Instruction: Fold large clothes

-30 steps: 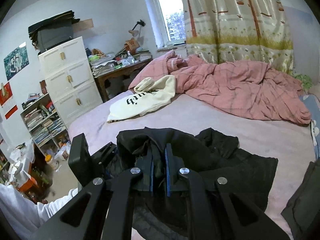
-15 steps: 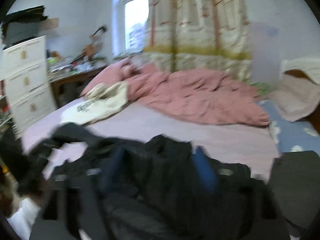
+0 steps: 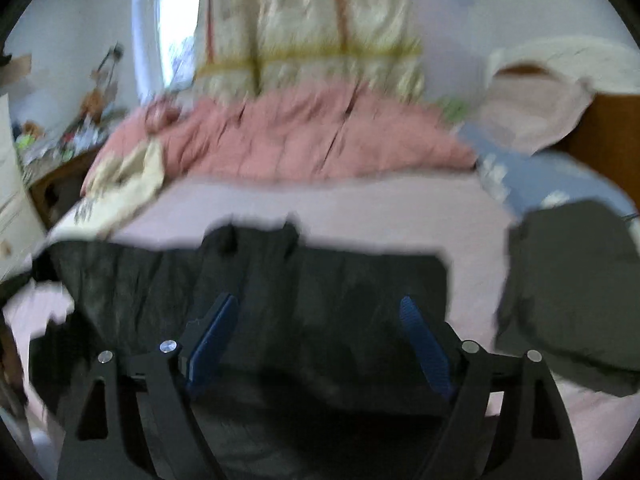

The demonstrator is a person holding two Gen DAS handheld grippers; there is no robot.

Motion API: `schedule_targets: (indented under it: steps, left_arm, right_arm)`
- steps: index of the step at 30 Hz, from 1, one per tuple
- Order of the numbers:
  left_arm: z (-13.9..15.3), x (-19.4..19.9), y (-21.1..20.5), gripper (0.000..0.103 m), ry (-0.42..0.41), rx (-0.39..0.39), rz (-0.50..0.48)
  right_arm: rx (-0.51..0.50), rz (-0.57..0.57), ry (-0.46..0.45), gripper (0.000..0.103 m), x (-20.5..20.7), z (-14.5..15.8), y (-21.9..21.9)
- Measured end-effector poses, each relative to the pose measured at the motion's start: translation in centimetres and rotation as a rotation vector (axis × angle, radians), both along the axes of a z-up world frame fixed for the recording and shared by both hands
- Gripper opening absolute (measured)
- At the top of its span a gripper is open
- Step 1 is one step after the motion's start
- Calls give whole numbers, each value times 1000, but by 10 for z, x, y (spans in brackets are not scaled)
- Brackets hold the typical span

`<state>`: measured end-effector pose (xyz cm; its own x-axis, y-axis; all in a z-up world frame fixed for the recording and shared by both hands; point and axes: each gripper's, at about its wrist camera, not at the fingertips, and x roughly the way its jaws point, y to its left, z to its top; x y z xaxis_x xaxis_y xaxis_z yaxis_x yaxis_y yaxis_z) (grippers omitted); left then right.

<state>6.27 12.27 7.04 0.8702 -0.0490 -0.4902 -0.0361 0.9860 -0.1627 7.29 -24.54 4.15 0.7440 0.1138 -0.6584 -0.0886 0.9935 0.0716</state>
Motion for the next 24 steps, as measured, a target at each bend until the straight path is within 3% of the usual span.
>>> schedule_targets:
  steps: [3, 6, 9, 15, 21, 22, 24]
  left_arm:
    - [-4, 8, 0, 26, 42, 85, 165]
    - [-25, 20, -6, 39, 113, 129, 163]
    - [-36, 24, -10, 61, 131, 153, 181]
    - [-43, 27, -8, 66, 167, 132, 173]
    - [-59, 39, -11, 67, 208, 166, 141]
    - [-62, 41, -14, 67, 216, 186, 139]
    - [-72, 49, -21, 67, 260, 261, 175]
  right_arm:
    - [-79, -33, 55, 85, 17, -33, 2]
    - [-130, -99, 169, 77, 37, -59, -4]
    - [-133, -125, 198, 77, 49, -63, -12]
    - [-149, -146, 255, 77, 83, -61, -20]
    - [12, -204, 253, 77, 81, -60, -40]
    - [75, -181, 238, 77, 75, -55, -43]
    - [327, -90, 203, 77, 60, -47, -54]
